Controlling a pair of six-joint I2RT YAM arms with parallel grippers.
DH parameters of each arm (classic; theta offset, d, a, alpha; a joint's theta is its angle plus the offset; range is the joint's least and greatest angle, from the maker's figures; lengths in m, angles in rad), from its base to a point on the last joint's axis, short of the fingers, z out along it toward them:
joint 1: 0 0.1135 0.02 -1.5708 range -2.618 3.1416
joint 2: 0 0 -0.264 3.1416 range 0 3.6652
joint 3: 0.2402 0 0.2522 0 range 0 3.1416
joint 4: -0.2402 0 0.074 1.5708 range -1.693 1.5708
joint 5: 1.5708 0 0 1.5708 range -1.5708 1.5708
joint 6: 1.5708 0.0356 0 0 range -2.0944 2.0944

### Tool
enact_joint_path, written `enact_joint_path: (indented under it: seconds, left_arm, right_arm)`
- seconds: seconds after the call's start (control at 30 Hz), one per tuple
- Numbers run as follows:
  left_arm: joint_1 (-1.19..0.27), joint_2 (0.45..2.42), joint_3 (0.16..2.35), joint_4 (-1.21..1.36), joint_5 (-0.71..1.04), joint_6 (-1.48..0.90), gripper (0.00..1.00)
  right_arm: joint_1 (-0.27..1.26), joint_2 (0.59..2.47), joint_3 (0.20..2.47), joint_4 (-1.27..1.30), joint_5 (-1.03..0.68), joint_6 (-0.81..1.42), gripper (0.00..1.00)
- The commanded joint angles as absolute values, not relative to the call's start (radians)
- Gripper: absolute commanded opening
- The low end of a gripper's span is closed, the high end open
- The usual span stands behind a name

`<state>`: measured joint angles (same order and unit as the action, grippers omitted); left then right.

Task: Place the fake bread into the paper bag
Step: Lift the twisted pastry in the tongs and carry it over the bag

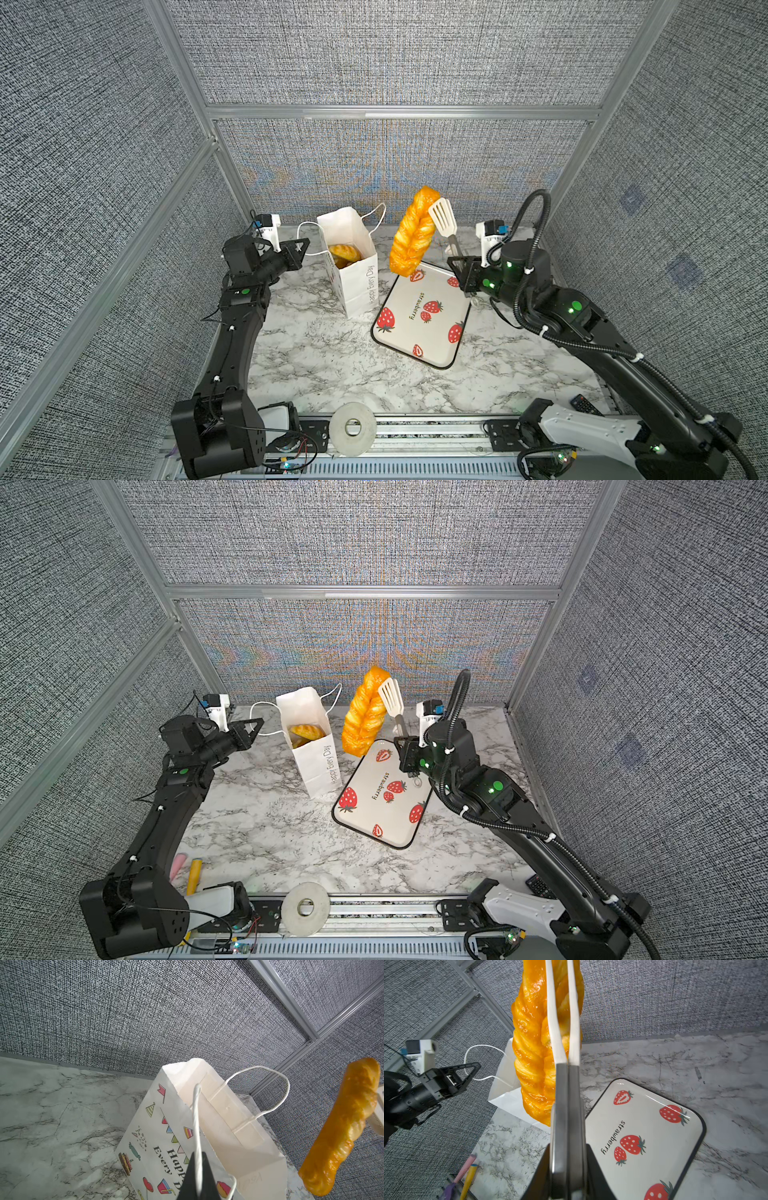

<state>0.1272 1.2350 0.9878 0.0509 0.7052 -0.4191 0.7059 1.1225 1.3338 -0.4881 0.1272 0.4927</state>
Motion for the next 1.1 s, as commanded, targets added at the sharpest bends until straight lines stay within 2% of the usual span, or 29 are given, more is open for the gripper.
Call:
enact_joint_path:
  seconds: [0.0, 0.63, 1.07]
  left_arm:
    - [0.129, 1.238, 0.986, 0.063, 0.704, -0.411, 0.0]
    - [0.133, 1.233, 0.985, 0.063, 0.704, -0.411, 0.0]
    - [0.132, 1.229, 0.985, 0.062, 0.704, -0.41, 0.0]
  right_arm:
    - [0.74, 1.164, 1.383, -0.36, 0.156, 0.443, 0.15]
    - [0.802, 1.498, 1.701, -0.294, 0.141, 0.378, 0.15]
    - [0.802, 1.636, 1.778, -0.313, 0.144, 0.349, 0.16]
